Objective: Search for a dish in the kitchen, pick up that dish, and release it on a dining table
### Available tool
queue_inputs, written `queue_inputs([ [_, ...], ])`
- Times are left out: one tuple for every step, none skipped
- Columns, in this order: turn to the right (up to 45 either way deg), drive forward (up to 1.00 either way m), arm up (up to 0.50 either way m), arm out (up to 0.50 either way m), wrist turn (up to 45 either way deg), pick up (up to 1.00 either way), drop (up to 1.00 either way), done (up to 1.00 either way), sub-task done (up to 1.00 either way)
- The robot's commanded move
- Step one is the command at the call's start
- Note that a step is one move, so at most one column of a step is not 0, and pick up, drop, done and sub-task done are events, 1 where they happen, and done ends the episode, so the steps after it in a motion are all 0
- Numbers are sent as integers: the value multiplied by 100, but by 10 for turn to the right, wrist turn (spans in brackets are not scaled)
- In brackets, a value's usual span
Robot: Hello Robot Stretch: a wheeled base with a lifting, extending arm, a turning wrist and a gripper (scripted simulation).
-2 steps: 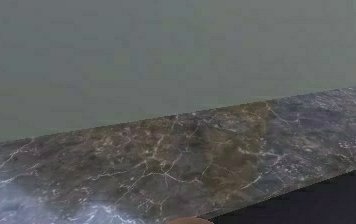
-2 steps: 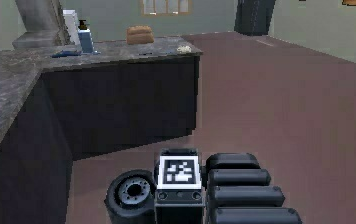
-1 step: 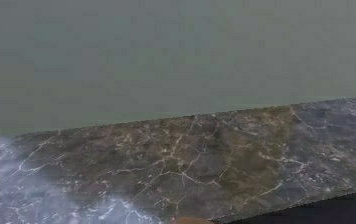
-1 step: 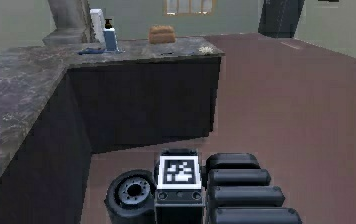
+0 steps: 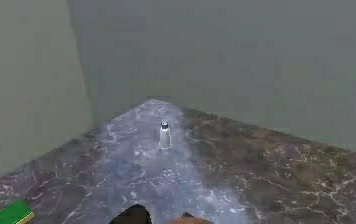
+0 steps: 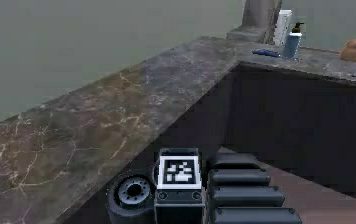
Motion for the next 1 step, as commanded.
queue_inputs([
  [450,0,0,0,0,0,0,0,0],
])
